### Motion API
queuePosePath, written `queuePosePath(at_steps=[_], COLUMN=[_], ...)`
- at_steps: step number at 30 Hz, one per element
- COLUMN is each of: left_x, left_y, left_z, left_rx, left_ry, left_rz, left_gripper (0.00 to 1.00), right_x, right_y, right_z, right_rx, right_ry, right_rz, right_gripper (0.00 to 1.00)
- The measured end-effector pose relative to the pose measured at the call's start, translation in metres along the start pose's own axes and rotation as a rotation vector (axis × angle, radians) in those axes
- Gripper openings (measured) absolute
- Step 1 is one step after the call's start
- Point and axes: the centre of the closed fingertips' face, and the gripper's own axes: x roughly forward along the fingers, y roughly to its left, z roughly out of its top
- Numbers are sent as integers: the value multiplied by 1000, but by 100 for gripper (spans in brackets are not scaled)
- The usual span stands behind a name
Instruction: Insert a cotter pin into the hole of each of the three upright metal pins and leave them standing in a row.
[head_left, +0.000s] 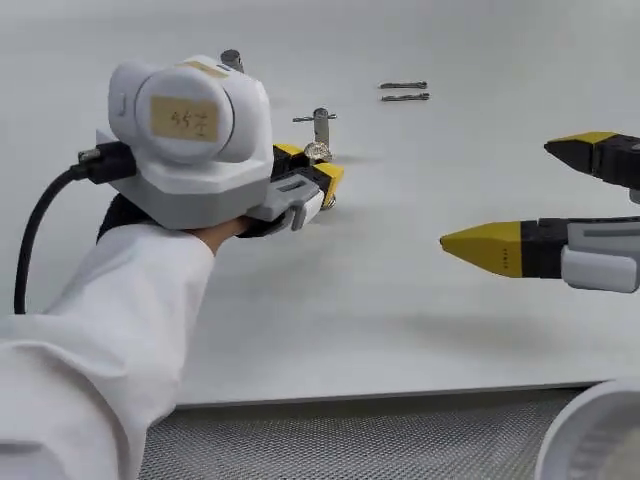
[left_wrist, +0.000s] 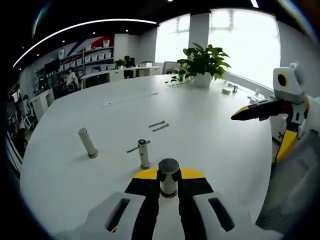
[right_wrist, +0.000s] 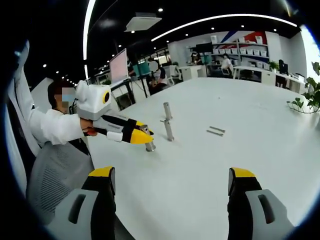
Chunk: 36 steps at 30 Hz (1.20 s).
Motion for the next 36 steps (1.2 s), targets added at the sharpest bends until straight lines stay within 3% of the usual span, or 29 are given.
queuePosePath(at_steps=[9,20,28,30,33,36], left_x=[5,8,9,9,8,9], left_y=[-3,-5,-4,-3,-8,-9], left_z=[-5,-6,-11,-14,-12,-12], left_rx=[34,29,17,-24,33,26], left_ry=[7,1,8,10,-3,3], left_rz=[-7,-14,-13,-17,-33,-32], left_gripper=[10,10,10,10,10,10], right_x=[-2,-3,-1,0,2,4], right_y=[6,8,5,3,1,1], right_z=[-3,-6,-8,-7,-8,-9], right_rx=[6,11,6,11,6,7], right_ry=[8,17,20,15,23,25], right_rz=[1,2,20,24,28,35], right_gripper=[92,92,92,92,92,91])
